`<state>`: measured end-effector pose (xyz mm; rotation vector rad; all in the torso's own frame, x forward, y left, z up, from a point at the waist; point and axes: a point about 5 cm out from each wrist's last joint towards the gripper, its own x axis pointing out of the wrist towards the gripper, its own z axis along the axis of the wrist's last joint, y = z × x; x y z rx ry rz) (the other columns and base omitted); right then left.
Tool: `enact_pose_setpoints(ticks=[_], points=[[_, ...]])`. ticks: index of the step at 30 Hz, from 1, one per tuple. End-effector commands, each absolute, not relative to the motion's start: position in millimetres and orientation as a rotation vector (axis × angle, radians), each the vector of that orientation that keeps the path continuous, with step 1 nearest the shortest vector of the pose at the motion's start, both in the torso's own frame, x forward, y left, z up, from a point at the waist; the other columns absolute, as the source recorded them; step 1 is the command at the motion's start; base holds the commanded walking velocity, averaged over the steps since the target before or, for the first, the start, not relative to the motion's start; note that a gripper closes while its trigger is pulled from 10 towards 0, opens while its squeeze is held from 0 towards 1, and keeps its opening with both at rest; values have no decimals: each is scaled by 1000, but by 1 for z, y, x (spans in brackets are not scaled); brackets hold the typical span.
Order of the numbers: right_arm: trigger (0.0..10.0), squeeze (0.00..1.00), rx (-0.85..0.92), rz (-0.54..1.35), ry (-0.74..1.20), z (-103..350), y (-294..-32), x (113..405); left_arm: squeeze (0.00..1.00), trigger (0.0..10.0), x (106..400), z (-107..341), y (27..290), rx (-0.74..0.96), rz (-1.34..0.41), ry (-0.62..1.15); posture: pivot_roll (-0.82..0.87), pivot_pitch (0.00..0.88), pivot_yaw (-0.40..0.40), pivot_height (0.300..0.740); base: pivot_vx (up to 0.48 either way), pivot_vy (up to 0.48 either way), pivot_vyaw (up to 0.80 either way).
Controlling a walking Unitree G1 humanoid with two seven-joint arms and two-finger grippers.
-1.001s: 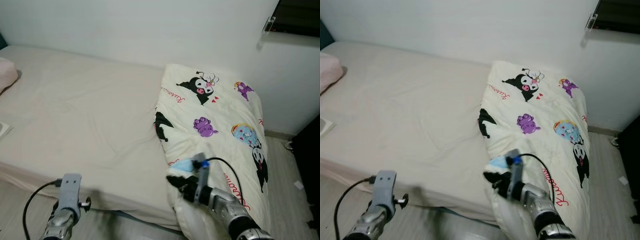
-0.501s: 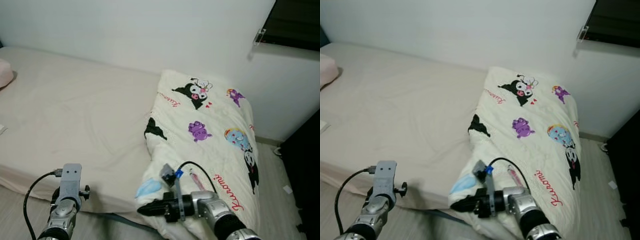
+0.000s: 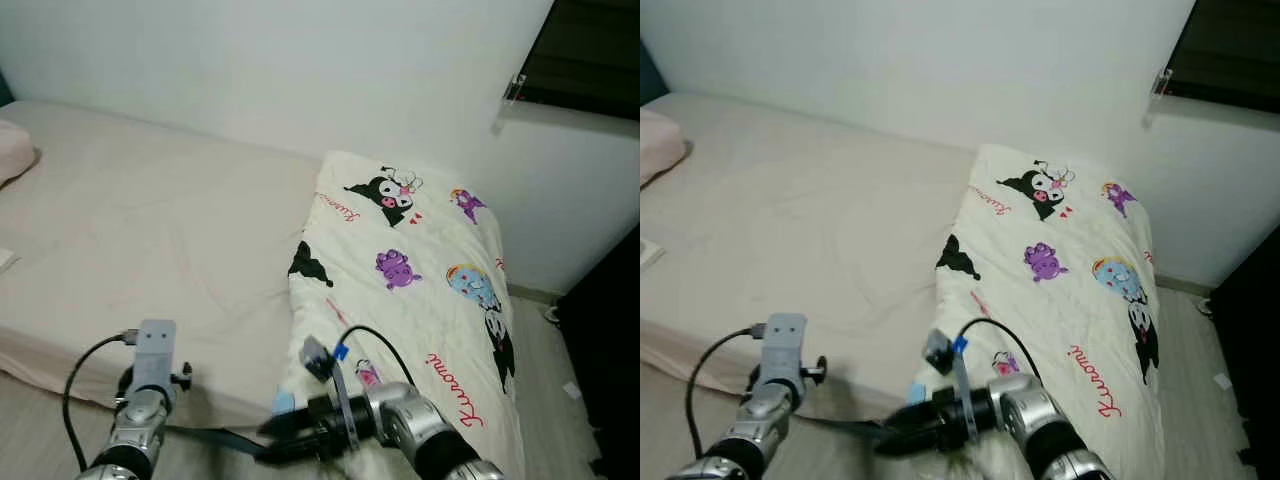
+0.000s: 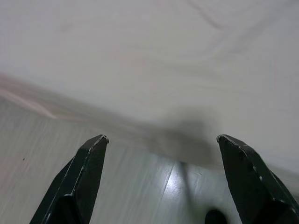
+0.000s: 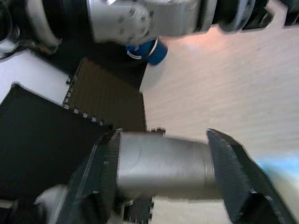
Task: Clean up the room
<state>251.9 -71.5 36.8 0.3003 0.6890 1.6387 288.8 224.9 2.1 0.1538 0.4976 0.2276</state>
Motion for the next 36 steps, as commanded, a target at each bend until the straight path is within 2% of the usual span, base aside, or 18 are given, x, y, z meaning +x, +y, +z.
enact_pose_setpoints(ticks=[1, 5, 8, 12, 13, 14, 16, 17, 18, 19, 20, 23, 26, 27, 28, 29, 36], points=[[10000, 1000, 311, 1679, 685, 42, -76, 249, 0, 10000, 284, -6, 220, 164, 202, 545, 40, 52, -43, 727, 0, 0, 0], [10000, 1000, 330, 1723, 641, 59, -92, 246, 0, 10000, 282, -9, 217, 178, 186, 565, 25, 53, -35, 727, 0, 0, 0], [10000, 1000, 363, 1682, 532, 83, -108, 252, 0, 10000, 284, -8, 214, 193, 165, 566, 14, 54, -29, 727, 0, 0, 0], [10000, 1000, 379, 1666, 486, 92, -112, 252, 0, 10000, 285, -7, 212, 199, 157, 566, 2, 55, -24, 727, 0, 0, 0], [10000, 1000, 388, 1491, 375, 98, -122, 272, 0, 10000, 286, -7, 209, 198, 146, 565, -4, 55, -24, 727, 0, 0, 0], [10000, 1000, 388, 1491, 375, 98, -122, 272, 0, 10000, 286, -7, 209, 198, 146, 565, -4, 55, -24, 727, 0, 0, 0], [10000, 1000, 417, 1270, 263, 106, -136, 290, 0, 10000, 287, -7, 206, 197, 133, 564, -4, 55, -24, 727, 0, 0, 0], [10000, 1000, 417, 1270, 263, 106, -136, 290, 0, 10000, 287, -7, 206, 197, 133, 564, -4, 55, -24, 727, 0, 0, 0], [10000, 349, 433, 962, 242, 98, -161, 311, 0, 10000, 288, -8, 200, 185, 96, 559, -4, 55, -24, 727, 0, 0, 0], [10000, 0, 466, 704, 252, 88, -186, 320, 0, 10000, 287, -9, 193, 181, 59, 559, -4, 55, -24, 727, 0, 0, 0], [10000, 0, 493, 529, 263, 81, -202, 325, 0, 10000, 287, -10, 189, 180, 33, 559, -4, 55, -24, 727, 0, 0, 0], [10000, 0, 512, 434, 271, 77, -211, 325, 0, 10000, 287, -11, 187, 180, 18, 560, -4, 55, -24, 727, 0, 0, 0], [10000, 0, 518, 55, 413, 30, -255, 290, 0, 10000, 264, -32, 190, 146, 35, 691, -21, 53, -16, 727, -320, 0, 0], [10000, 0, 518, 55, 413, 30, -255, 290, 0, 10000, 264, -32, 190, 146, 35, 691, -21, 53, -16, 727, -480, 0, 0], [10000, 0, 521, -21, 444, 19, -263, 280, 0, 10000, 258, -37, 192, 143, 42, 721, -21, 53, -16, 727, -480, 0, 0], [10000, 0, 513, -118, 505, 0, -271, 259, 0, 10000, 241, -48, 201, 170, 57, 786, -25, 52, -18, 727, -480, 0, 0], [10000, 0, 494, -176, 564, -16, -273, 241, 0, 10000, 219, -61, 211, 205, 73, 866, -29, 51, -19, 727, -480, 0, 0]])
